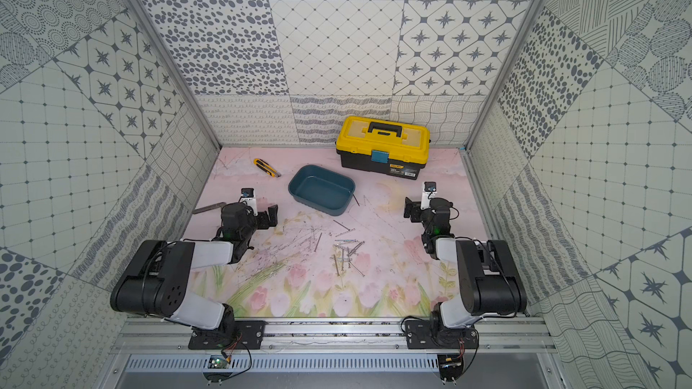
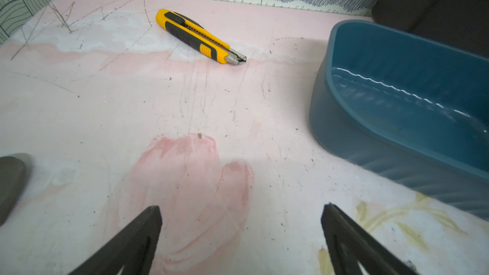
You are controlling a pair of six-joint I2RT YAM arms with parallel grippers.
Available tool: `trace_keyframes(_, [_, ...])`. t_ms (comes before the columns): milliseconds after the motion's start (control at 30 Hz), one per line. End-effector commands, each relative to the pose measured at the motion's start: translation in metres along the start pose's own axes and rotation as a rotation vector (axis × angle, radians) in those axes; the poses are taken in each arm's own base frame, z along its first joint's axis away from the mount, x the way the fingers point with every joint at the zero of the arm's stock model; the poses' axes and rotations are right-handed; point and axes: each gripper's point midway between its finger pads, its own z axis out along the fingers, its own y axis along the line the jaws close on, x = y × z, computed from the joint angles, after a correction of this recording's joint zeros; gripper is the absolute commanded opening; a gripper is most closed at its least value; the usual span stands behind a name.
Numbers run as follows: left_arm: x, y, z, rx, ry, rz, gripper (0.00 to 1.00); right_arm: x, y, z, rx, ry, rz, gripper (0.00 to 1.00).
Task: Put the nails on the desktop into the storage box
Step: Pick up the nail from the center of the board.
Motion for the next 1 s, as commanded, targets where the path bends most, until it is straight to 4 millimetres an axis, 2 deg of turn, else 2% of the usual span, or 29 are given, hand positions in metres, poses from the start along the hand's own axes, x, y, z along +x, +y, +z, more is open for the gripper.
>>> trace_keyframes(0, [-0.012, 0.010, -0.007, -0.060, 0.035, -0.039, 0.99, -0.018, -0.004, -0.003, 0.021, -0.004, 0.022, 0.97])
trace_keyframes(100, [-0.009, 0.018, -0.019, -0.113, 0.081, -0.096, 0.99, -0.017, -0.016, -0.006, 0.099, 0.070, 0.093, 0.97])
trace_keyframes(200, [-0.009, 0.021, -0.036, -0.148, 0.148, -0.158, 0.99, -0.018, -0.019, -0.012, 0.123, 0.143, 0.143, 0.97])
trace_keyframes(400, [-0.008, 0.007, -0.059, -0.092, 0.237, -0.226, 1.00, -0.022, -0.017, -0.029, 0.131, 0.215, 0.195, 0.97])
trace_keyframes(567, [-0.019, -0.001, -0.076, -0.060, 0.240, -0.285, 1.00, -0.033, 0.008, -0.034, -0.007, 0.281, 0.200, 0.97])
trace_keyframes(733, [-0.028, -0.015, -0.087, -0.042, 0.302, -0.299, 1.00, -0.050, 0.024, -0.039, -0.081, 0.289, 0.350, 0.97])
trace_keyframes(800, [-0.028, -0.026, -0.091, -0.019, 0.352, -0.278, 1.00, -0.055, 0.025, -0.039, -0.069, 0.331, 0.432, 0.97])
trace_keyframes(967, [-0.027, -0.065, -0.099, 0.110, 0.422, -0.220, 1.00, -0.058, 0.047, -0.043, -0.163, 0.448, 0.491, 0.97])
